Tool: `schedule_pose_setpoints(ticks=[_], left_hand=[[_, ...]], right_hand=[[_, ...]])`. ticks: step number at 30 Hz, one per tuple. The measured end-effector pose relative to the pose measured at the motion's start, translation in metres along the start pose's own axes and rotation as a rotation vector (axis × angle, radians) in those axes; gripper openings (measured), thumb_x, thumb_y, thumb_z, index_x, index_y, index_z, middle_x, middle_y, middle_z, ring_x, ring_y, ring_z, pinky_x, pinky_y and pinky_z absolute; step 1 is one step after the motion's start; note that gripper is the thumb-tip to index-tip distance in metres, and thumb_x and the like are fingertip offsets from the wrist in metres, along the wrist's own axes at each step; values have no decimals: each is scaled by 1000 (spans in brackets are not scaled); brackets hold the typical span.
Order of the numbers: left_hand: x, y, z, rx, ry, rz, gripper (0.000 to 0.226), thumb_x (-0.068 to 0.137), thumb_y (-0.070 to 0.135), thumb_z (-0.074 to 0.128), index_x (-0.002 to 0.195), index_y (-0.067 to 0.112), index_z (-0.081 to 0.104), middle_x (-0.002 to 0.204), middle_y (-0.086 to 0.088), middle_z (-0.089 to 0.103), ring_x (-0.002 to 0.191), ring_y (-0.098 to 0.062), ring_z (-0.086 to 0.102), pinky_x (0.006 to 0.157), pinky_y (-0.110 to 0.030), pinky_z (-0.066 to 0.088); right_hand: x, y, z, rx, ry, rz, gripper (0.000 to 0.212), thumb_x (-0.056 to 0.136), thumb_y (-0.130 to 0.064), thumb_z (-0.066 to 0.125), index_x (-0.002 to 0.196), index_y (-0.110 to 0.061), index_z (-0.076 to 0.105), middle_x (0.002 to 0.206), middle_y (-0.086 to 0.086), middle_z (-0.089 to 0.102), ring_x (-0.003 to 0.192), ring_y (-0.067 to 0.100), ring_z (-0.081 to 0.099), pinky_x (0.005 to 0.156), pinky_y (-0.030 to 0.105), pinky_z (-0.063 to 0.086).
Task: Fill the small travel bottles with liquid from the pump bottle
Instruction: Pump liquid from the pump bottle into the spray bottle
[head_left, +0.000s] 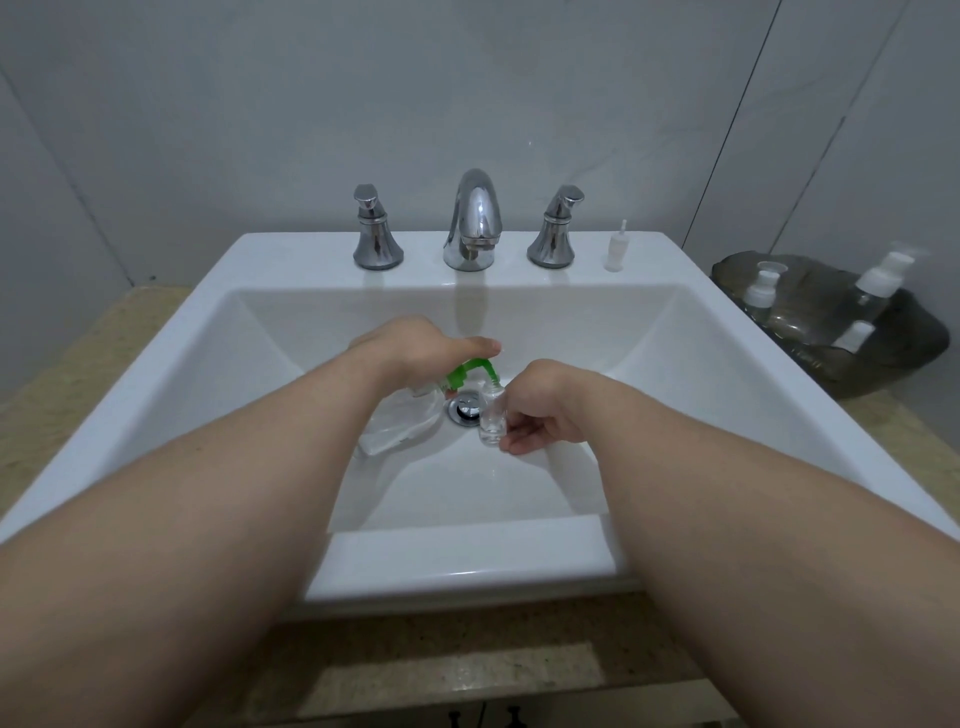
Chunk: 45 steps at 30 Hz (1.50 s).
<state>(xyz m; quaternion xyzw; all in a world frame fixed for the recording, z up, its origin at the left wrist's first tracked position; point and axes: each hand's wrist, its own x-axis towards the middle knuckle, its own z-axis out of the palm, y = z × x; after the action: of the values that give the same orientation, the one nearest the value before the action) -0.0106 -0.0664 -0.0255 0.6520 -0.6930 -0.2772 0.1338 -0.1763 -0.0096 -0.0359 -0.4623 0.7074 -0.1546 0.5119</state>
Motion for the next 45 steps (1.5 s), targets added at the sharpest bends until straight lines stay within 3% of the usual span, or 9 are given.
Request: schedule_pose_setpoints(ticks=[7,13,17,21,25,31,45], left_hand=[[1,1,0,-1,1,-7,90,44,96,59,78,15,76,78,-4,72,81,-28,68,91,-38,55],[1,1,0,7,1,-6,84,54,94,62,77,15,76,74,-4,70,75,-27,65,83,-36,53],[1,0,0,-11,-6,-2,90,44,96,59,77,14,77,78,-6,75,78,-28,68,87,-37,54],[1,0,1,0,-4,2,90,45,97,58,76,15,78,77,-5,75,76,-27,67,87,-38,54],[2,0,1,-6,-4,1,89,45,96,59,77,15,77,76,-5,73,75,-27,65,87,-38,55],[0,2,0,-28,-19,7,84,46,91,62,74,13,75,71,-5,72,70,-28,64,74,-34,49],[-1,4,1,-15,-9,3,83,45,92,59,71,15,76,73,-7,75,76,-29,69,89,-40,56]], right_hand=[[-2,0,1,-9,-4,-1,38,97,8,31,85,-4,64,83,16,61,64,22,62,79,35,58],[-4,-1,1,-14,-15,-8,31,98,8,37,85,-3,63,84,17,62,66,21,61,81,35,57],[-2,-1,1,-29,-7,-12,36,98,9,34,82,-4,64,95,21,62,65,21,62,78,35,58],[0,0,1,-27,1,-10,35,97,11,33,81,-2,62,85,19,63,65,22,62,79,36,58],[1,0,0,-28,2,-8,37,96,12,31,83,-2,63,90,20,63,64,23,63,78,36,58],[-3,-1,-1,-24,-13,-10,34,97,11,34,81,-2,61,78,17,61,66,23,61,81,36,57],[5,-1,0,-18,-4,16,35,97,12,31,88,-2,62,83,19,63,64,22,63,76,35,58]])
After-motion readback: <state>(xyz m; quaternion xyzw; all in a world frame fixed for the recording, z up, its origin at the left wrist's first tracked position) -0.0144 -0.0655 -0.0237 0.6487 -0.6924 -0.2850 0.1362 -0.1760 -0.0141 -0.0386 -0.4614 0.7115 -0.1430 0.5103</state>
